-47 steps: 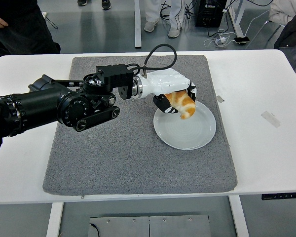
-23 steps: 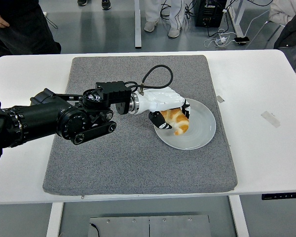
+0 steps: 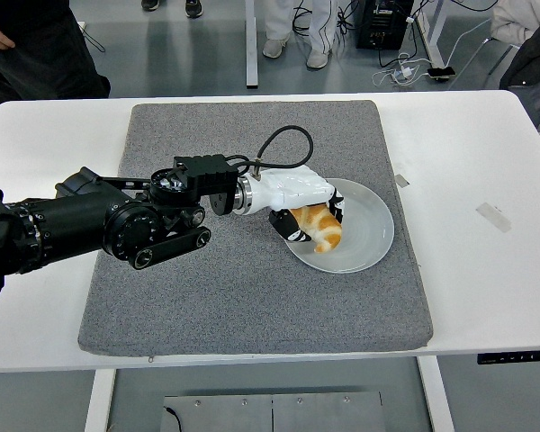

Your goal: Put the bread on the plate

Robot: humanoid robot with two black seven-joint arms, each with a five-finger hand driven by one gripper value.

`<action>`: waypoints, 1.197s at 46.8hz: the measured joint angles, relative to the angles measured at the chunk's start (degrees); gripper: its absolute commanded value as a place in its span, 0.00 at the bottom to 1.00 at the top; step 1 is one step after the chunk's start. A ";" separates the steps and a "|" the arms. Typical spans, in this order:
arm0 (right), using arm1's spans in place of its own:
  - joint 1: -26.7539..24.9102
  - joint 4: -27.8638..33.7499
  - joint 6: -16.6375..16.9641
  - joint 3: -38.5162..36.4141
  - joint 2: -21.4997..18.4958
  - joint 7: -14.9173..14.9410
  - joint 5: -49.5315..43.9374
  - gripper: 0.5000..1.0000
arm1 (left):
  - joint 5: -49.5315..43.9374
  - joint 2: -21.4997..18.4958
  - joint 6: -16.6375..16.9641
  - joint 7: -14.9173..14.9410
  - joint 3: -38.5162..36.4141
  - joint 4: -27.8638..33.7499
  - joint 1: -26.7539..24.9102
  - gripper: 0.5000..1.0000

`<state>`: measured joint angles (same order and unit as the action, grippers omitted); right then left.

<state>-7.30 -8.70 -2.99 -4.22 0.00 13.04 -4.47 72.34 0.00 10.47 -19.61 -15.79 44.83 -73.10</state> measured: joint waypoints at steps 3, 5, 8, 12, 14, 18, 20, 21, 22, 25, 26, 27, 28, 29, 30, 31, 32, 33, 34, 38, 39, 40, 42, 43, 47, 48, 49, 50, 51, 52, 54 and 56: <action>0.00 0.00 0.00 0.00 0.00 0.00 0.00 1.00 | 0.00 0.00 0.00 0.00 -0.01 0.00 0.13 0.00; 0.00 0.00 0.00 0.00 0.00 0.00 0.00 1.00 | 0.00 0.00 0.00 0.00 -0.02 0.00 0.14 0.00; 0.00 0.00 0.00 0.00 0.00 -0.02 0.00 1.00 | 0.00 0.00 0.00 0.00 -0.02 0.00 0.23 0.00; 0.00 0.00 0.00 0.00 0.00 -0.02 0.00 1.00 | -0.04 0.00 0.00 0.08 -0.01 0.00 0.24 0.13; 0.00 0.00 0.00 0.00 0.00 -0.02 0.00 1.00 | -0.15 0.00 -0.01 0.15 0.01 0.00 0.25 0.44; 0.00 0.00 0.00 0.00 0.00 -0.02 0.01 1.00 | -0.40 0.00 -0.03 0.17 0.05 -0.01 0.32 0.60; 0.00 0.00 0.00 0.00 0.00 -0.02 0.00 1.00 | -0.42 0.00 -0.06 0.18 0.05 -0.01 0.32 0.64; 0.00 0.00 0.00 0.00 0.00 -0.02 0.01 1.00 | -0.43 0.00 -0.07 0.18 0.06 0.00 0.33 0.65; 0.00 0.00 0.00 0.00 0.00 -0.02 0.00 1.00 | -0.45 0.00 -0.08 0.18 0.06 -0.01 0.38 0.66; 0.00 0.00 0.00 0.00 0.00 -0.02 0.00 1.00 | -0.51 0.00 -0.10 0.18 0.06 -0.01 0.42 0.73; 0.00 0.00 0.00 0.00 0.00 -0.02 0.00 1.00 | -0.51 0.00 -0.14 0.18 0.05 0.00 0.42 0.75; 0.00 0.00 0.00 0.00 0.00 -0.02 0.00 1.00 | -0.51 0.00 -0.16 0.18 0.04 0.00 0.42 0.77; 0.00 0.00 0.00 0.00 0.00 -0.02 0.00 1.00 | -0.51 0.00 -0.17 0.18 0.03 0.00 0.42 0.80; 0.00 0.00 0.00 0.00 0.00 -0.02 0.00 1.00 | -0.52 0.00 -0.17 0.17 0.02 0.02 0.43 0.82; 0.00 0.00 0.00 0.00 0.00 -0.02 0.00 1.00 | -0.58 0.00 -0.19 0.17 0.01 0.04 0.45 0.85; 0.00 0.00 0.00 0.00 0.00 -0.02 0.01 1.00 | -0.71 0.00 -0.23 0.16 -0.01 0.11 0.46 0.88; 0.00 0.00 0.00 0.00 0.00 -0.02 0.01 1.00 | -0.86 0.00 -0.26 0.14 -0.01 0.19 0.45 0.92; 0.00 0.00 0.00 0.00 0.00 -0.02 0.00 1.00 | -0.93 0.00 -0.26 0.13 -0.01 0.22 0.45 0.93; 0.00 0.00 0.00 0.00 0.00 -0.02 0.00 1.00 | -1.00 0.00 -0.27 0.11 -0.01 0.24 0.45 0.94; 0.00 0.00 0.00 0.00 0.00 -0.02 0.00 1.00 | -1.60 0.00 -0.41 0.10 0.21 0.50 0.36 0.94; 0.00 0.00 0.00 0.00 0.00 -0.02 0.00 1.00 | -1.87 0.00 -0.44 0.10 0.32 0.78 0.17 0.95; 0.00 0.00 0.00 0.00 0.00 -0.02 0.00 1.00 | -2.23 0.00 -0.46 0.09 0.40 1.07 -0.05 0.95; 0.00 0.00 0.00 0.00 0.00 -0.02 0.01 1.00 | -3.22 0.00 -0.51 0.07 0.51 1.65 -0.44 0.95; 0.00 0.00 0.00 0.00 0.00 -0.02 0.01 1.00 | -3.93 0.00 -0.52 0.08 0.51 1.88 -0.66 0.95; 0.00 0.00 0.00 0.00 0.00 -0.03 0.01 1.00 | -6.73 0.00 -0.55 0.08 0.65 2.27 -2.46 0.95; 0.00 0.00 0.00 0.00 0.00 -0.04 0.00 1.00 | -7.47 0.00 -0.60 0.08 0.68 2.30 -3.04 0.95; 0.00 0.00 0.00 0.00 0.00 -0.04 0.01 1.00 | -8.26 0.00 -0.69 0.08 0.73 2.34 -3.63 0.95; 0.00 0.00 0.00 0.00 0.00 -0.04 0.01 1.00 | -9.11 0.00 -0.83 0.08 0.85 2.36 -4.34 0.95; 0.00 0.00 0.00 0.00 0.00 -0.04 0.00 1.00 | -9.79 0.00 -1.08 0.08 0.92 2.37 -4.99 0.95; 0.00 0.00 0.00 0.00 0.00 -0.04 0.00 1.00 | -10.50 0.00 -1.38 0.08 1.00 2.38 -5.67 0.95; 0.00 0.00 0.00 0.00 0.00 -0.04 0.00 1.00 | -11.87 0.00 -2.31 0.08 1.47 2.38 -7.25 0.95; 0.00 0.00 0.00 0.00 0.00 -0.04 0.00 1.00 | -13.31 0.00 -3.52 0.08 2.07 2.41 -8.44 0.95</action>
<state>-7.30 -8.70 -2.99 -4.22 0.00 12.99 -4.47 59.04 0.00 6.94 -19.52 -13.72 47.24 -81.54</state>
